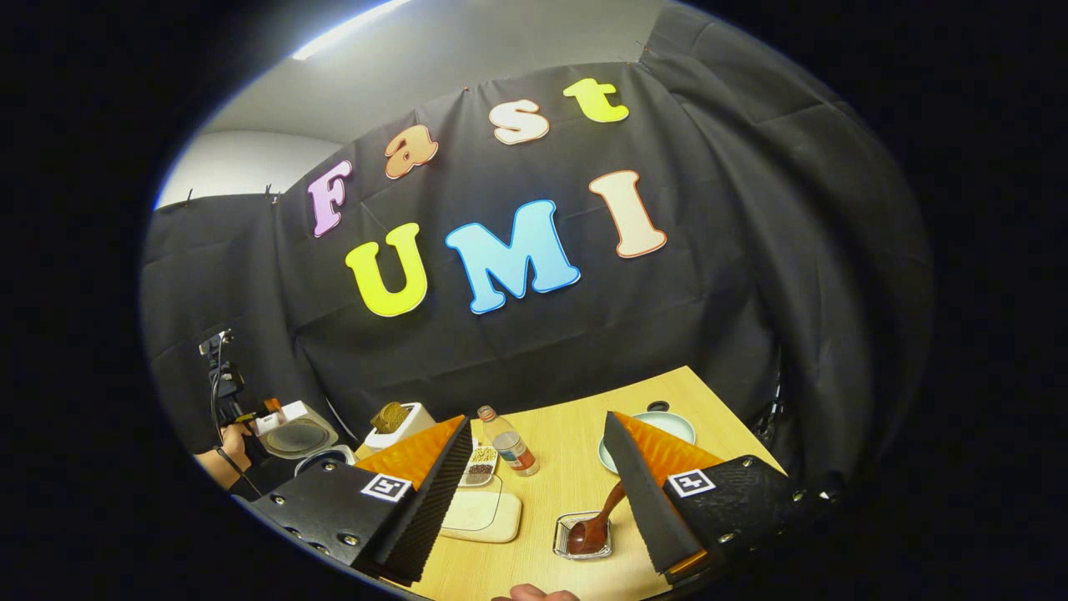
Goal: Close the left gripper, press the button to open the rice cooker; take a wooden spoon from the chopstick holder with the right hand, scoop a spoonful of rice and pour it into the rice cooker, then put the wooden spoon back into the chopstick holder.
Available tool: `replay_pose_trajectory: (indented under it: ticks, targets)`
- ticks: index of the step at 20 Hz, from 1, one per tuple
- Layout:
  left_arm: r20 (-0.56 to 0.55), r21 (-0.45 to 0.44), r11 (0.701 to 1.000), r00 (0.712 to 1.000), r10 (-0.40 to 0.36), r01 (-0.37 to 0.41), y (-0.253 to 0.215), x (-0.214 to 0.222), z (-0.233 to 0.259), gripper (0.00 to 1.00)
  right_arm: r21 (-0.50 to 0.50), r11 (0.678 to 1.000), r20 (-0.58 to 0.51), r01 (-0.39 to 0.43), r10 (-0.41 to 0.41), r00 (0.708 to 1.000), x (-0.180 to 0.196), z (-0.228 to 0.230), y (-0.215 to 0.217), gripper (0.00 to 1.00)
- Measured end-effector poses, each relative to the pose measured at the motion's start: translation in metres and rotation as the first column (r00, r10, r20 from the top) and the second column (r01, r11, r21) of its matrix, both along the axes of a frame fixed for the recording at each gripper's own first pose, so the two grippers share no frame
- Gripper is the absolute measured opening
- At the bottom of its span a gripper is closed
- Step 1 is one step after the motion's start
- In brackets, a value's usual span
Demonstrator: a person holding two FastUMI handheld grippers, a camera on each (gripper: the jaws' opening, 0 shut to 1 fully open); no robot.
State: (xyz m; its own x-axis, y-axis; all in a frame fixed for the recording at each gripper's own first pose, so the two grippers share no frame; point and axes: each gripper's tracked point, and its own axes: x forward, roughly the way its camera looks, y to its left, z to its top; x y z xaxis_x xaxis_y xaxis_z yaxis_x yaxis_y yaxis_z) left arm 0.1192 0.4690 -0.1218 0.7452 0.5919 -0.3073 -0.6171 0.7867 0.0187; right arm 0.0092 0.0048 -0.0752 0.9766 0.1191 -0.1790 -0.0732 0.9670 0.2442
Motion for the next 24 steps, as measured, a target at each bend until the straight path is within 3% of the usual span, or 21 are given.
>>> replay_pose_trajectory:
  ticks: [1,6,7,11,13,15,16,21,24]
  targets:
    - [-0.009,-0.038,0.999,1.0,-0.003,0.003,-0.006,-0.007,-0.013,1.0,-0.003,1.0,0.002,-0.004,0.004,1.0,-0.001,0.0,0.0,0.96]
    - [-0.05,-0.017,0.997,0.996,-0.08,0.079,-0.043,-0.015,-0.047,0.91,-0.007,0.999,-0.002,-0.031,0.031,1.0,-0.003,-0.003,0.01,0.96]
    - [-0.054,-0.02,0.996,0.995,-0.084,0.083,-0.047,-0.018,-0.052,0.98,-0.011,0.999,-0.002,-0.036,0.036,0.999,-0.003,-0.003,0.012,0.96]
    - [-0.043,-0.04,0.996,0.996,-0.08,0.078,-0.053,-0.027,-0.064,0.92,-0.022,0.999,0.015,-0.044,0.044,0.999,-0.007,-0.001,0.017,0.96]
    - [-0.048,-0.05,0.996,0.996,-0.078,0.076,-0.055,-0.033,-0.072,0.95,-0.032,0.998,0.011,-0.057,0.057,0.998,-0.007,-0.003,0.023,0.96]
    - [-0.054,-0.072,0.994,0.995,-0.081,0.077,-0.055,-0.037,-0.083,0.92,-0.042,0.996,-0.001,-0.084,0.084,0.996,-0.006,-0.005,0.034,0.95]
    - [-0.061,-0.068,0.994,0.994,-0.087,0.082,-0.056,-0.038,-0.086,0.97,-0.046,0.995,0.001,-0.092,0.092,0.996,-0.006,-0.003,0.037,0.96]
    - [-0.091,-0.067,0.991,0.988,-0.124,0.119,-0.066,-0.044,-0.111,0.92,-0.056,0.992,0.007,-0.112,0.112,0.994,-0.007,-0.001,0.049,0.96]
    - [-0.118,-0.069,0.989,0.984,-0.136,0.128,-0.069,-0.052,-0.119,0.96,-0.057,0.993,-0.008,-0.105,0.105,0.994,-0.01,-0.006,0.047,0.96]
